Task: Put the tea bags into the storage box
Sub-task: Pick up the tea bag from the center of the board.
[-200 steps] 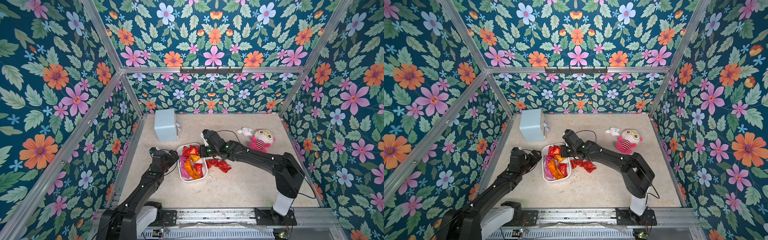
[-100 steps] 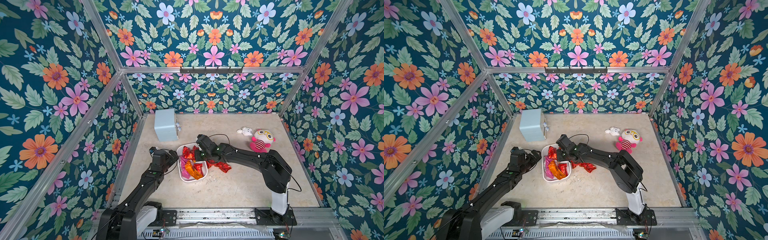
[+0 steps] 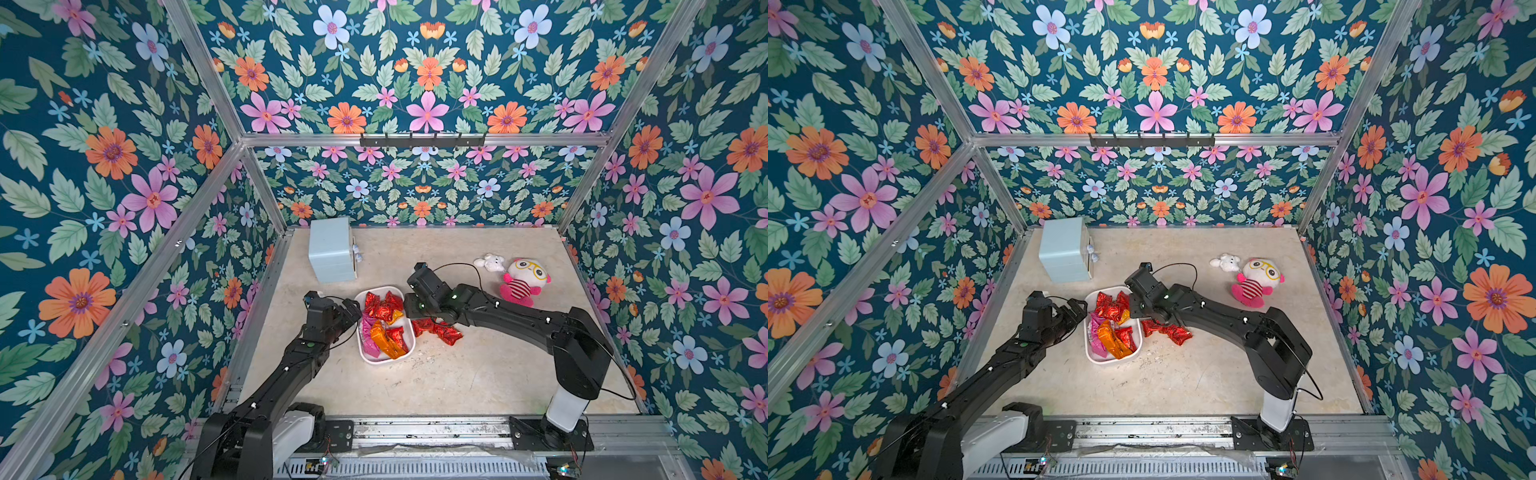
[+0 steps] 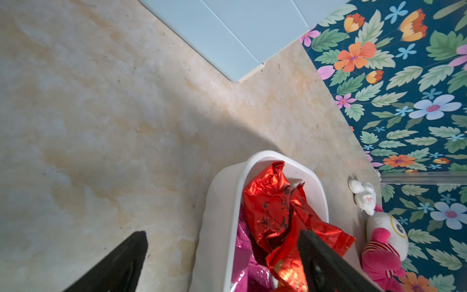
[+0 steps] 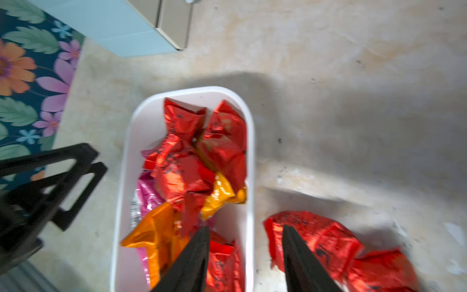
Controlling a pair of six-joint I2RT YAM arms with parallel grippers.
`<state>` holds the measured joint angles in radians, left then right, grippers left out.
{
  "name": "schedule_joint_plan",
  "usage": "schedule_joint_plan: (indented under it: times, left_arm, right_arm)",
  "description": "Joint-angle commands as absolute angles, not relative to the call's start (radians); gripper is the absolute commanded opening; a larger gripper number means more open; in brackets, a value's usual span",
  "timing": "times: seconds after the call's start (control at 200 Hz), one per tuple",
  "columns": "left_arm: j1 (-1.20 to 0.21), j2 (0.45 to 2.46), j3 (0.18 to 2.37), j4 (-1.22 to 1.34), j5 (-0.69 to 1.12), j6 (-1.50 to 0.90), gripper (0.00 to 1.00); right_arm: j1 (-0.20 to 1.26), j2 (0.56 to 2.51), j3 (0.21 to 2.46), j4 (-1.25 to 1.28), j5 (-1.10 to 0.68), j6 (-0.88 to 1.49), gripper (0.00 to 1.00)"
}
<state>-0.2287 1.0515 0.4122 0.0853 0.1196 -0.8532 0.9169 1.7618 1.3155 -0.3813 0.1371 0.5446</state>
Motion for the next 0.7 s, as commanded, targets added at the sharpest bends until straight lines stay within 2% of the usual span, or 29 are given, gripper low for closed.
schedule_joint_plan:
  times: [0.0, 0.28, 0.695]
  left_arm:
    - [-0.250, 1.069, 0.421, 0.120, 0.129, -0.832, 0.99]
    - [-0.308, 1.134, 0.435, 0.156, 0.119, -0.856, 0.99]
    - [-0.328, 1.104, 0.419, 0.129, 0.080, -0.871, 0.99]
  right_arm:
    - [0.893, 1.719, 1.260, -0.431, 0.188, 0.555, 0.51]
    - [0.799, 1.633, 1.072, -0.273, 0.024, 0.609, 0.51]
    - [0.775, 1.794, 1.097, -0.206, -0.029, 0.614, 0.48]
